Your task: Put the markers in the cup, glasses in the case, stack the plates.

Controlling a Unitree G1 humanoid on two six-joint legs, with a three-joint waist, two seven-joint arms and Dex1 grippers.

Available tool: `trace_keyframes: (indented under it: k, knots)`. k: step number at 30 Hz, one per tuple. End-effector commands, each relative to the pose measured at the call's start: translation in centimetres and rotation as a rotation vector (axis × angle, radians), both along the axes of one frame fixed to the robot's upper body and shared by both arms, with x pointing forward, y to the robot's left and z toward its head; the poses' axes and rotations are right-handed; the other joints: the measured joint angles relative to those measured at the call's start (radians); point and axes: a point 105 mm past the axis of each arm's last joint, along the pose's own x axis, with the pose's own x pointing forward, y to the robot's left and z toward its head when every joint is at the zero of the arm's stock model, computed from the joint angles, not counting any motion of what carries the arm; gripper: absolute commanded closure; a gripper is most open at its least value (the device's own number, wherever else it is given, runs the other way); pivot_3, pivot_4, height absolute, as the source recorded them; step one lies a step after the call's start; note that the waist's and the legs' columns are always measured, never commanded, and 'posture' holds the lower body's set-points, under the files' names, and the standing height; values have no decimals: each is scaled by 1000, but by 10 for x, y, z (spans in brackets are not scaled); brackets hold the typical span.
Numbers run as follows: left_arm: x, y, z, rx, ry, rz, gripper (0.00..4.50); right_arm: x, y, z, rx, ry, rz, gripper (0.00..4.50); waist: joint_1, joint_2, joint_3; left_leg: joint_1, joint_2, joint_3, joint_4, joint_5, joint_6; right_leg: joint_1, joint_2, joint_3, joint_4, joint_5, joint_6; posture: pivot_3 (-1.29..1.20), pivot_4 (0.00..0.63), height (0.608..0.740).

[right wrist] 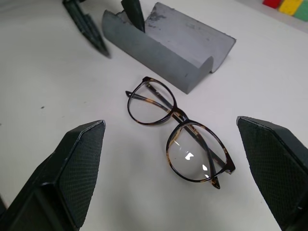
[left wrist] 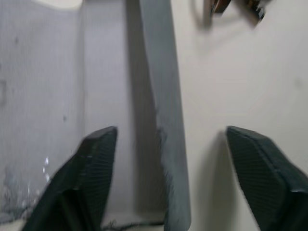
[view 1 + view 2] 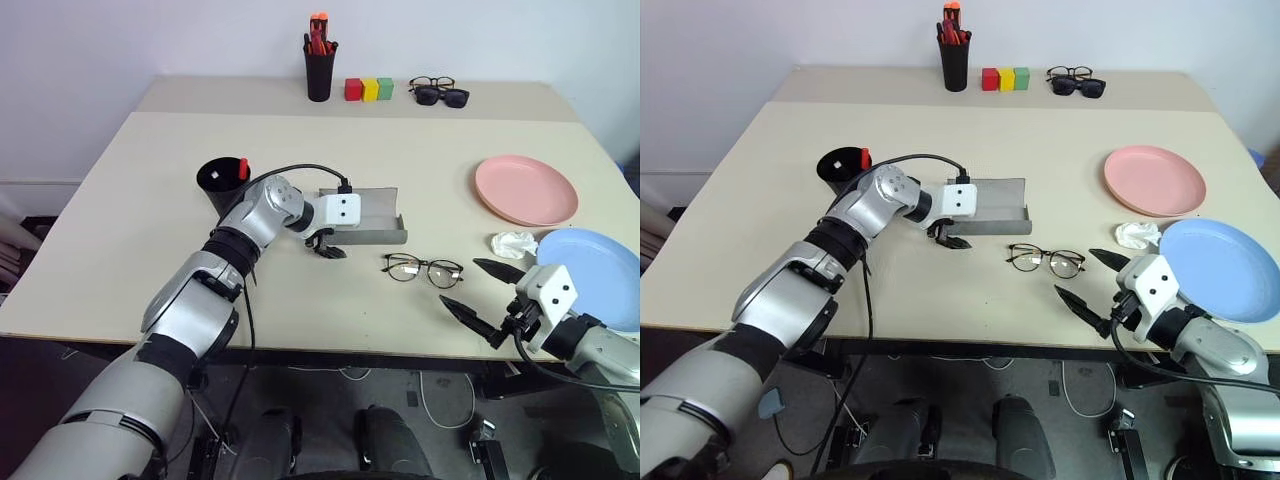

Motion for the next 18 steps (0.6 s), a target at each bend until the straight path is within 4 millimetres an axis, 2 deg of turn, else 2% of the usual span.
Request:
trace_keyframes:
  k: [1, 5, 7, 9, 11, 13, 16, 18]
  knots:
    - [-5, -5, 39, -122, -36, -17, 975, 7, -1, 5, -41, -10, 35, 0, -4, 0, 0, 0, 0, 0, 0, 0, 0, 0, 0, 0, 0, 0, 0, 0, 150, 740]
    - [-27, 0, 71, -321, 63, -7, 975, 19, 0, 5, -66, 13, 81, 0, -8, 0, 0, 0, 0, 0, 0, 0, -1, -1, 0, 0, 1, 0, 0, 0, 150, 740]
    - [-36, 6, 77, -385, 44, 14, 975, 25, -1, 4, -84, 31, 97, 0, -18, 1, -1, 0, 1, 0, 0, 1, -1, -1, -1, 1, 1, 0, 0, 0, 150, 740]
    - [-57, 20, 62, -356, 46, -34, 975, 31, 1, 0, -125, 58, 146, 0, -28, 2, -1, 0, 1, 0, -1, 3, -5, -1, -2, 2, 1, 0, 0, 0, 150, 740]
    - [-85, 36, 40, -316, 140, -54, 975, 40, 2, -4, -176, 97, 196, 0, -32, 2, -1, 1, 1, 0, -1, 3, -5, -1, -2, 4, 2, 0, 0, 0, 150, 740]
    - [-101, 46, 23, -284, 157, -51, 975, 46, 3, -7, -213, 131, 237, 0, -34, 2, -1, 2, 1, 0, -2, 3, -6, -3, -1, 6, 2, 0, 0, 0, 150, 740]
    - [-116, 52, 14, -328, 145, -19, 975, 58, 8, -1, -224, 156, 286, 0, -20, 1, 0, 1, 1, -1, -1, 3, -6, -3, -2, 5, 2, 0, 0, 0, 150, 740]
    - [-116, 53, 14, -437, 152, 56, 975, 65, 12, 5, -220, 152, 312, 0, -7, 1, 0, 0, 1, -1, 1, 3, -5, -2, -3, 4, 2, 0, 0, 0, 150, 740]
